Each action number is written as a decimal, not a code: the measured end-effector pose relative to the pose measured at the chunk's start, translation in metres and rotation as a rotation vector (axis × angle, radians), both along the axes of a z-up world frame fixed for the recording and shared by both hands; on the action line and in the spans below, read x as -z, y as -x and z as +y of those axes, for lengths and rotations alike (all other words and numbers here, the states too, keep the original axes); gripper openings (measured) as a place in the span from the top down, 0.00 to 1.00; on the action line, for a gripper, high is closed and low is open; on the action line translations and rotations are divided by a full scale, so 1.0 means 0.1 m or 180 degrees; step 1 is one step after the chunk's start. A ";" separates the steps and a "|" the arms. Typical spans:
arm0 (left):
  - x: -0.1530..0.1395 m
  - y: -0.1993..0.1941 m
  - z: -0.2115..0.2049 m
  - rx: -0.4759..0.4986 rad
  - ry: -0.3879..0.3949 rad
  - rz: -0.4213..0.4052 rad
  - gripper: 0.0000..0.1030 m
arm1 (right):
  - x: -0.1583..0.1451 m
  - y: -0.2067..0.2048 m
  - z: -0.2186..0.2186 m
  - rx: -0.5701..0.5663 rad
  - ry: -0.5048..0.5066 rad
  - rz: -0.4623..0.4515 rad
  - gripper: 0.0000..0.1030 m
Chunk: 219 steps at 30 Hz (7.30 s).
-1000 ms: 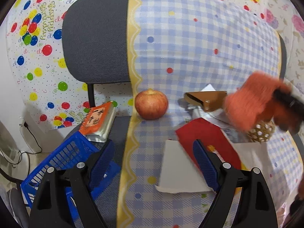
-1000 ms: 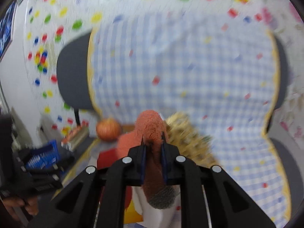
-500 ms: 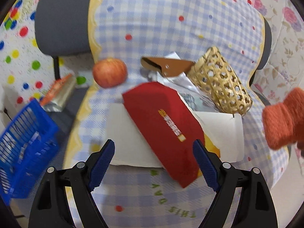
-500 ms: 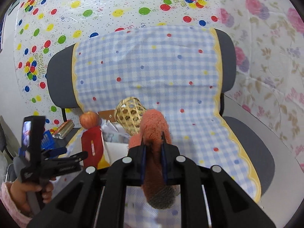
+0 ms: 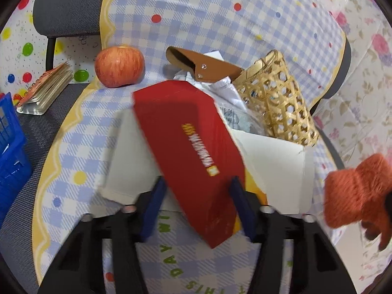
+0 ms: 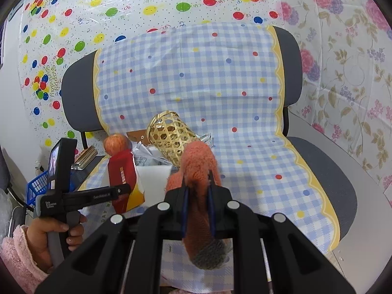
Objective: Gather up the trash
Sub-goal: 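Grasp the orange knitted glove with the right tool and lift it, then grasp the red box with the left tool while the right tool holds the glove, then carry the red box and glove over the bin and open both tools, then move both tools back over the remaining trash on the chair, then grasp the white card with the left tool and lift it, then grasp the clear plastic bread bag with the right tool while the left tool holds the card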
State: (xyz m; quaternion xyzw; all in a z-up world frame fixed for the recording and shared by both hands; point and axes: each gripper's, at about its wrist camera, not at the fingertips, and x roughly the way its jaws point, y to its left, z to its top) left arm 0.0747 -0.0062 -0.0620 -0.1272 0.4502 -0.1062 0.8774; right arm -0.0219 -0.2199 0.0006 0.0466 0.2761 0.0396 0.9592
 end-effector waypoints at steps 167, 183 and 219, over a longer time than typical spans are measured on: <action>-0.05 0.00 0.01 0.0143 0.0040 -0.0184 0.71 | 0.80 -0.78 0.01 -0.0018 0.0016 0.0729 0.88; -0.61 0.45 -0.13 0.0405 -0.0244 -0.0775 0.95 | 0.76 -0.60 0.39 -0.0574 -0.0230 0.0571 0.88; -1.27 0.81 0.60 -0.0373 -0.0488 -0.1572 0.99 | 0.46 -0.59 0.72 -0.0812 -0.0185 0.0387 0.60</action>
